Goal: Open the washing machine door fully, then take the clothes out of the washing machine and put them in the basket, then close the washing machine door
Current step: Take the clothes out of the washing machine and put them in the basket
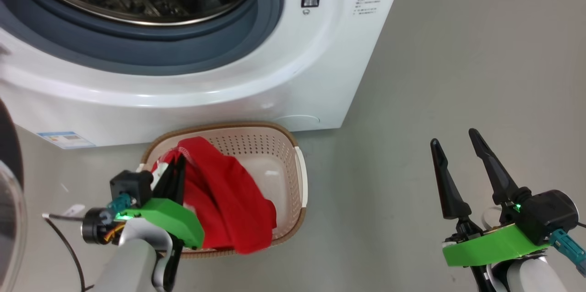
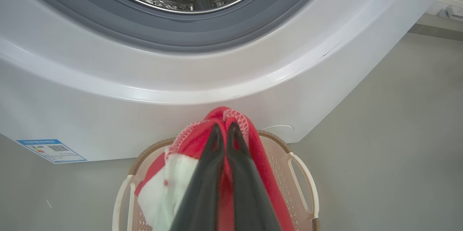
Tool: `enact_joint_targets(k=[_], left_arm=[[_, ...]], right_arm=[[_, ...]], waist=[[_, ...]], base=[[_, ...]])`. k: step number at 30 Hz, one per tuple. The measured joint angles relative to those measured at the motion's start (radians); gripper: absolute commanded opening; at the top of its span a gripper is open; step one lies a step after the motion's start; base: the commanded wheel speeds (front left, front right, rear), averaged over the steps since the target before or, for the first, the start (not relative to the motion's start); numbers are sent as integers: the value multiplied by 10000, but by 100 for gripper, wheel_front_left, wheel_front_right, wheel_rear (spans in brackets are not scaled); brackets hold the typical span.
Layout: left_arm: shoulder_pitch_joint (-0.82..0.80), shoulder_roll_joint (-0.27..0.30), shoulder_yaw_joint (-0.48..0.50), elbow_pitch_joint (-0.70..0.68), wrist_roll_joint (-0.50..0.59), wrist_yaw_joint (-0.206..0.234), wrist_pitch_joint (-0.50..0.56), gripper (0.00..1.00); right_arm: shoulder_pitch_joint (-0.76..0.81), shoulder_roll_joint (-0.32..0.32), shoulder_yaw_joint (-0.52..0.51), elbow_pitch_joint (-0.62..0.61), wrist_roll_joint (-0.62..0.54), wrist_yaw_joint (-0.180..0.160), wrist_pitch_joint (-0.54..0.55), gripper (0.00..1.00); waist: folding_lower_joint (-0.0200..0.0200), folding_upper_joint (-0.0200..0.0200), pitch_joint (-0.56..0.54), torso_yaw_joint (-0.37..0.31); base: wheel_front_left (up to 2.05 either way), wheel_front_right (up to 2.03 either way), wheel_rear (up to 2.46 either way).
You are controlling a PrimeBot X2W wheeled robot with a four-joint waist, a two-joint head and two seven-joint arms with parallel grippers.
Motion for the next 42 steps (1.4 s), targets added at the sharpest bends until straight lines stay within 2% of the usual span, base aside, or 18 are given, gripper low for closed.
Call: enact_joint_targets(k=[11, 17, 27, 42], left_arm=[[-1865, -236, 127, 3574, -90, -362, -52, 0], [-2648, -249, 309, 5131, -456, -539, 395, 0], [-2994, -23, 334, 5762, -602, -499, 894, 0], [-3287, 307, 341, 5883, -700, 6, 1001, 0]], right_arm=[[-428, -2, 199, -12, 2, 0, 0, 100], [-604, -2, 278, -50, 2, 0, 0, 100], [-958, 0, 479, -155, 40, 0, 0, 100], [-1382, 0, 570, -201, 138, 0, 0, 100]], waist=[[0, 0, 765, -381], [0, 0, 1182, -759], [1, 0, 2009, -1385], [0, 0, 3012, -1827]], base=[[0, 0, 0], [0, 0, 0], [0, 0, 0], [0, 0, 0]])
